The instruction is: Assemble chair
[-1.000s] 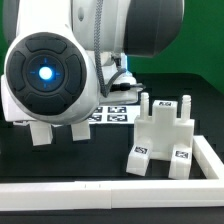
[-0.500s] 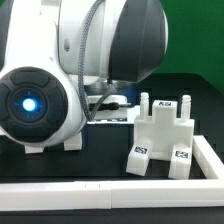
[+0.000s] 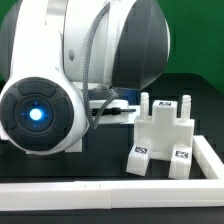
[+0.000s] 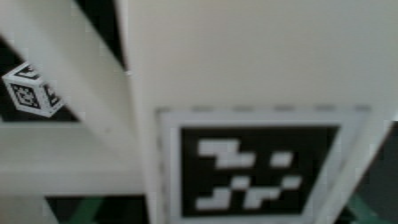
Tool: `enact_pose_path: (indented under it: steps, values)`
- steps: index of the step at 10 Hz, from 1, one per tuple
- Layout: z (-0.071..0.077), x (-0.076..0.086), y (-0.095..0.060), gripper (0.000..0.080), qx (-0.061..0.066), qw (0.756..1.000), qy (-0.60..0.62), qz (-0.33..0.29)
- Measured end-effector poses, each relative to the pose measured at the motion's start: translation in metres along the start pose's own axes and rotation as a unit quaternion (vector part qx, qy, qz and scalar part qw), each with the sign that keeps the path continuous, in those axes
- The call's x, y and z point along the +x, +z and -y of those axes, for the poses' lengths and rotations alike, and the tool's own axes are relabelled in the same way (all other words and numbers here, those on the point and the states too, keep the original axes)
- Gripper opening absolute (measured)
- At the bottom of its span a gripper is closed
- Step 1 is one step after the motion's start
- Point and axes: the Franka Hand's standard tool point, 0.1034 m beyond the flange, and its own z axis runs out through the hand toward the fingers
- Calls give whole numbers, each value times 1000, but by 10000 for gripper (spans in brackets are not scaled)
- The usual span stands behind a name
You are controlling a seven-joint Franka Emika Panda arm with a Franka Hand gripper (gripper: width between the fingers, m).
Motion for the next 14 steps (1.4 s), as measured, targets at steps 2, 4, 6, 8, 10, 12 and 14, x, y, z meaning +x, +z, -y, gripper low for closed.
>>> enact_pose_path:
  steps: [2,4,6,8,10,12,14]
  values:
    - [1,0,0,530,0,1000,-2,0]
    - [1,0,0,642,-1,1000,-4,0]
    - [1,-2,-11,648,-2,1000,-7,-16]
    - [1,-3,-37,649,-9,996,-9,-87]
    - [5,-9,-72,649,-27,973,-37,-226]
    - [7,-29,-46,649,-22,977,-39,-209]
    - [3,-26,-54,649,-14,977,-44,-206]
